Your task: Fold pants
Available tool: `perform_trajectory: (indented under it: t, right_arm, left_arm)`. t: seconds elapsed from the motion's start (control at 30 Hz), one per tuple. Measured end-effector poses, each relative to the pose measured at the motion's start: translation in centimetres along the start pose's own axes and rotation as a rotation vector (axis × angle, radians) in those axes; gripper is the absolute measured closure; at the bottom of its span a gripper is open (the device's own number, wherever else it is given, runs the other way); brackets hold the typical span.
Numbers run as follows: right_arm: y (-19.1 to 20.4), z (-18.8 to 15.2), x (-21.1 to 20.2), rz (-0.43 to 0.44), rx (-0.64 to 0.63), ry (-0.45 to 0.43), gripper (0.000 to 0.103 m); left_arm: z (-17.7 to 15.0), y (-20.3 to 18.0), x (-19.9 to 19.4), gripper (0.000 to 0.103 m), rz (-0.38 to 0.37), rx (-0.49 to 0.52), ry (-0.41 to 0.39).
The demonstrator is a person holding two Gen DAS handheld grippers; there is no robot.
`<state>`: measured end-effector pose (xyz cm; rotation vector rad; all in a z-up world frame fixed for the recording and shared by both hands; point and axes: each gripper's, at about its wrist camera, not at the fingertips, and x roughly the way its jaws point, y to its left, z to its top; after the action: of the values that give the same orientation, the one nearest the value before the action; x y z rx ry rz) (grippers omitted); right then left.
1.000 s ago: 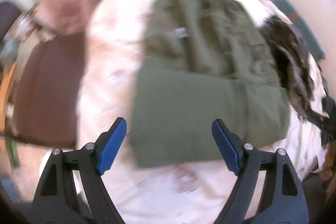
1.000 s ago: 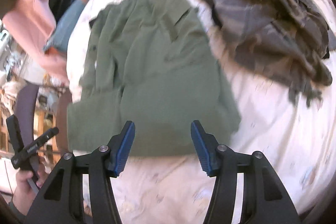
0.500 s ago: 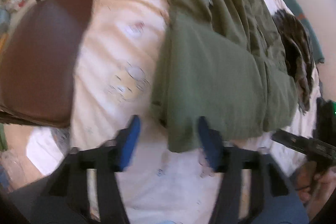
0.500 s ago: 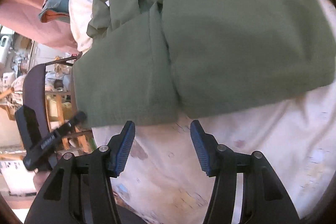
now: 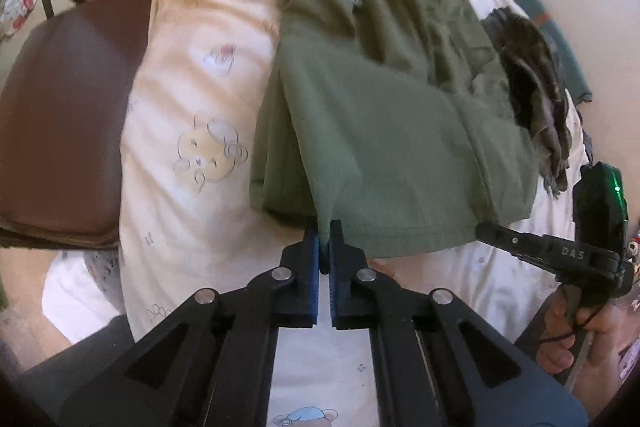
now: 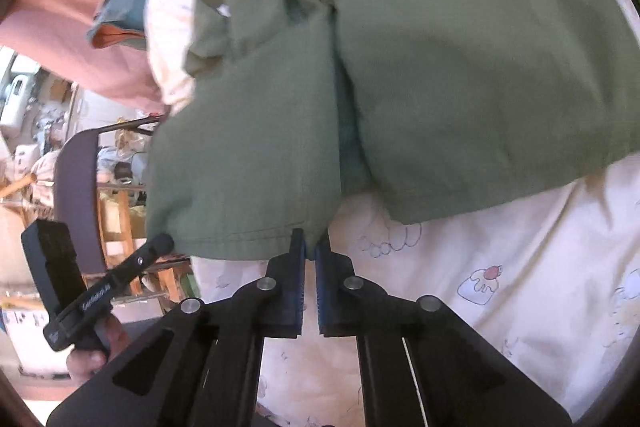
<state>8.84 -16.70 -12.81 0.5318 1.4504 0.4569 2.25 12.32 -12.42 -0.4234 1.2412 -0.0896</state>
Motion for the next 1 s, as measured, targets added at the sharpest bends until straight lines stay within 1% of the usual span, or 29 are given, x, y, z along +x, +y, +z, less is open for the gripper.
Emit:
perform_trajectory:
  t: [0.13,0.2,0.27,0.3,0.33,0.37,0.4,0.5,0.53,0.57,0.6,0.63,0.67,0.7,0.77,0.8,0.87,0.9,0.93,0.97,1.0]
  right_arm:
    - [2.1,0.6,-3.0,0.049,-0.060,-0.043,0.099]
    - [3.2,1.9,-4.7,0.097,-0.086,-0.076,0.099]
    - [4.0,3.6,-5.7,0.129,-0.116,-0.108,0.099]
    - [4.6,4.9,-6.2,0.124,-0.142,-0.132,0.099]
    - [5.2,6.4,-6.4,0.116,-0.164,-0.151,0.099]
    - [5.8,8.5,-6.4,0.116,-0.172,-0.173,0.099]
    - [6.0,9.8,-6.3,0.113,-0.175,-0.177,0.099]
    - [6.9,15.3,-5.0,0.103,-0.185,-0.197,0.099]
    - [7.1,17.0,-4.2,0.097,-0.193,-0.194,0.099]
    - [7.3,18.7,-3.4,0.078,-0.201,-0.196,0.099]
    - [7.3,20.4,-2.3,0.058,-0.202,-0.203,0.099]
    - [7.2,21.9,-1.3,0.040,-0.207,-0.199,0.099]
    - [6.8,23.3,0.2,0.033,-0.195,-0.185,0.099]
    - [5.9,24.1,0.7,0.033,-0.181,-0.173,0.099]
    - [4.8,25.7,3.1,-0.002,-0.164,-0.160,0.098]
    - [4.2,26.2,3.9,-0.010,-0.159,-0.153,0.093]
    - [3.2,27.3,5.0,-0.018,-0.131,-0.144,0.091]
    - [2.7,27.8,5.5,-0.011,-0.120,-0.135,0.083]
    - [2.6,28.0,5.8,-0.019,-0.123,-0.130,0.068]
    - [2.6,28.2,5.9,-0.029,-0.132,-0.127,0.060]
    - [2.6,28.4,5.6,-0.014,-0.150,-0.125,0.053]
  left_arm:
    - [1.1,0.0,-2.6,0.101,-0.069,-0.044,-0.054]
    - [2.0,-0.2,-3.8,0.101,-0.094,-0.053,-0.082]
    - [4.0,-0.7,-4.7,0.101,-0.111,-0.052,-0.107]
    - [5.4,-1.1,-5.0,0.101,-0.115,-0.036,-0.120]
    - [6.9,-1.5,-5.2,0.101,-0.110,-0.017,-0.133]
    - [9.0,-2.0,-5.2,0.101,-0.092,-0.004,-0.158]
    - [10.2,-2.4,-5.0,0.101,-0.083,0.003,-0.166]
    - [16.1,-3.0,-3.3,0.101,-0.030,0.035,-0.199]
    - [18.6,-2.9,-2.1,0.101,-0.011,0.023,-0.217]
    - [20.3,-2.5,-0.8,0.101,-0.002,0.007,-0.199]
    - [21.3,-2.4,0.3,0.101,0.005,-0.001,-0.175]
    - [22.9,-2.3,2.0,0.101,0.030,-0.002,-0.151]
    - [23.8,-2.1,3.0,0.101,0.053,0.000,-0.157]
    - [24.8,-1.9,4.5,0.101,0.074,0.002,-0.160]
    - [25.7,-1.4,6.6,0.099,0.089,0.004,-0.147]
    - [26.1,-1.2,7.5,0.099,0.091,0.003,-0.136]
    - [26.6,-0.5,9.0,0.098,0.115,-0.007,-0.131]
    - [26.7,-0.1,9.6,0.098,0.123,-0.014,-0.121]
    - [26.8,0.3,10.3,0.097,0.130,-0.028,-0.096]
    - [26.7,0.5,10.5,0.095,0.130,-0.036,-0.082]
    - [26.5,0.9,10.5,0.093,0.122,-0.041,-0.078]
